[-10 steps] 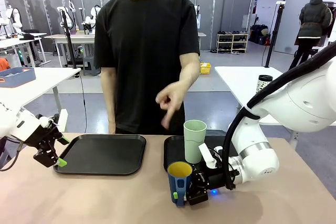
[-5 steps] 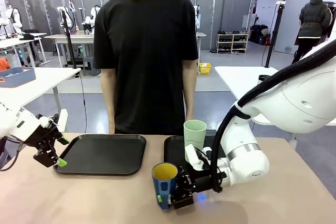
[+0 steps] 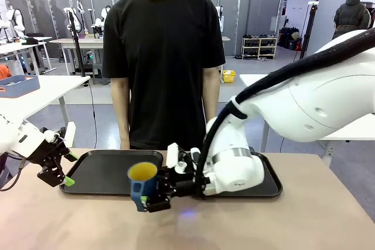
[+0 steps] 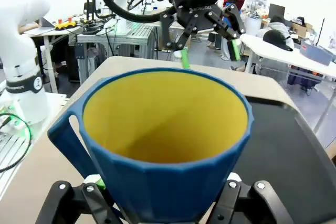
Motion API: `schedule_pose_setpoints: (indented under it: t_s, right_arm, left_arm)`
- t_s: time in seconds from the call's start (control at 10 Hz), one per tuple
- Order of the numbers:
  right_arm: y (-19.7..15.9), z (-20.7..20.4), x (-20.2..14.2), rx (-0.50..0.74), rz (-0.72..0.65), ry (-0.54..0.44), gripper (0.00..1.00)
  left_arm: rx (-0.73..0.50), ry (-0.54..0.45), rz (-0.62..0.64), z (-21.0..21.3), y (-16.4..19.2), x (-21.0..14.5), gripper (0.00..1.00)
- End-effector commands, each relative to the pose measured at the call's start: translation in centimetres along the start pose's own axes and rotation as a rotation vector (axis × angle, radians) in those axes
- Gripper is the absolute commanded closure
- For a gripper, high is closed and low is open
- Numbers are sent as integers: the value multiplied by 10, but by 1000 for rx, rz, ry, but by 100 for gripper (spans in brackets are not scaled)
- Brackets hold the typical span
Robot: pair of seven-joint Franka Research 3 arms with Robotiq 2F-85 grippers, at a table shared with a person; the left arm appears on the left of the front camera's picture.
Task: Sort and store the cups by type.
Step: Pick up the Handle plastic cup and place it into the empty Flat Tray.
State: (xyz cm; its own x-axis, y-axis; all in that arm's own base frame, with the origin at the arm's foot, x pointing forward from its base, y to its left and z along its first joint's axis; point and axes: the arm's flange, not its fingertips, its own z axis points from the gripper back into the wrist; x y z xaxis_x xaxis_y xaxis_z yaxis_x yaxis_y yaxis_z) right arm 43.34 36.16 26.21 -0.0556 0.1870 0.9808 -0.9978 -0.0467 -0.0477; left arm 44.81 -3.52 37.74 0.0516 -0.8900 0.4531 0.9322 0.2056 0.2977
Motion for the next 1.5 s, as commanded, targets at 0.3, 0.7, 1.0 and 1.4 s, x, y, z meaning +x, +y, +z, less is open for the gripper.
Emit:
schedule_pose_setpoints:
  t_s: [0.3, 0.7, 1.0, 1.4]
  right_arm:
    - [0, 0, 0, 0, 0, 0, 60]
    - [0, 0, 0, 0, 0, 0, 60]
    - [-40, -19, -17, -128, -9, -53, 31]
    - [-67, -72, -8, -253, -18, -110, 31]
  left_arm:
    - [22, -11, -4, 0, -3, -3, 0]
    - [22, -11, -4, 0, -3, -3, 0]
    - [22, -11, -4, 0, -3, -3, 0]
    - [22, -11, -4, 0, -3, -3, 0]
